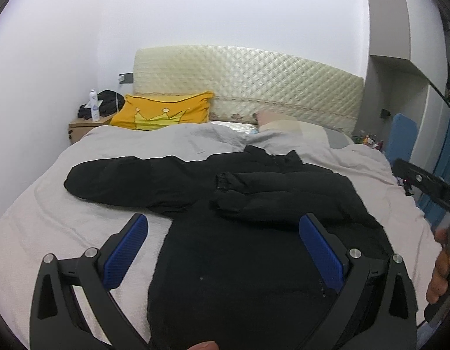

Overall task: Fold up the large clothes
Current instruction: 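Release the sleeve with the right tool and withdraw it, then reach the left tool to the other sleeve cuff and grasp it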

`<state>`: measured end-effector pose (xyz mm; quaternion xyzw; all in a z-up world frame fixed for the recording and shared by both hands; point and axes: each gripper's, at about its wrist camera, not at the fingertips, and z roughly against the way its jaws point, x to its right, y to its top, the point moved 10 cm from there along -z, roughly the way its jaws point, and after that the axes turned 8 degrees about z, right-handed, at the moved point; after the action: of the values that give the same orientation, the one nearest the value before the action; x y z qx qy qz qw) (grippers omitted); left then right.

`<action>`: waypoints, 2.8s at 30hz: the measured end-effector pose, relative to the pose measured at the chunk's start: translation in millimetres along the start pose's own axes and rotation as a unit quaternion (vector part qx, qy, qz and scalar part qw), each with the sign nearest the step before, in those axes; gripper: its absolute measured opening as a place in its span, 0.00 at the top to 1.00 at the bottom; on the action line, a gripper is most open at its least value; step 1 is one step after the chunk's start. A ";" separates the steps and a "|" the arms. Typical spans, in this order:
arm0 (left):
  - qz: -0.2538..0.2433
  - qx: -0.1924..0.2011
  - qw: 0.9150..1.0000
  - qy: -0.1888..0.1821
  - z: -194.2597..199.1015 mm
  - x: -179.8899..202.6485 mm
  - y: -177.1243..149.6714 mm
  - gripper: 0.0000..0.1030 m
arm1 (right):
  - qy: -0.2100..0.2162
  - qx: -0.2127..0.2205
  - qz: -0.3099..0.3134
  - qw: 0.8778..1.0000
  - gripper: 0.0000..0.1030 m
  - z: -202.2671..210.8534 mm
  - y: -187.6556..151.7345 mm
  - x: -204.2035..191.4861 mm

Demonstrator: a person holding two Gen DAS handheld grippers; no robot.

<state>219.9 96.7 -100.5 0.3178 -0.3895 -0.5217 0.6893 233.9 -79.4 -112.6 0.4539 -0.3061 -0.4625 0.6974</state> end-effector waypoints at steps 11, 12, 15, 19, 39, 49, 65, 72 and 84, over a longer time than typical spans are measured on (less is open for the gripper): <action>-0.009 -0.004 1.000 -0.022 17.2 18.7 -16.2 0.00 | -0.041 0.018 -0.007 0.999 0.31 57.9 -46.8 29.0; -0.010 -0.003 1.000 -0.024 17.8 20.9 -18.2 0.00 | -0.044 0.019 -0.003 0.999 0.31 60.1 -49.7 28.9; -0.015 0.002 0.999 -0.029 19.6 25.2 -23.4 0.00 | -0.057 0.021 0.007 0.998 0.31 68.6 -58.7 29.8; -0.021 0.010 0.999 -0.030 17.9 26.3 -30.2 0.00 | -0.066 0.028 0.000 0.997 0.29 81.1 -73.8 35.3; -0.005 -0.035 0.999 -0.018 -25.1 -13.5 -10.8 0.00 | -0.102 0.018 0.004 0.995 0.16 76.0 -104.1 51.3; -0.002 -0.028 1.000 0.011 -36.9 -73.8 85.0 0.00 | -0.108 0.019 -0.009 0.994 0.00 71.8 -107.5 56.2; 0.198 -0.096 0.974 0.051 -145.7 -273.7 86.5 0.00 | -0.137 -0.004 -0.016 0.990 0.00 39.6 -112.0 59.8; 0.317 -0.120 0.940 0.039 -186.3 -354.2 36.9 0.00 | -0.142 -0.028 -0.035 0.989 0.00 16.5 -120.1 62.3; 0.430 -0.094 0.898 -0.016 -262.3 -424.2 -3.4 0.01 | -0.146 -0.061 -0.052 0.986 0.00 -19.6 -132.4 59.7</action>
<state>381.6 514.2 -320.2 0.0449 -0.4480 -0.2139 0.8669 224.8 -148.9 -241.3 0.3531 -0.3516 -0.5773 0.6469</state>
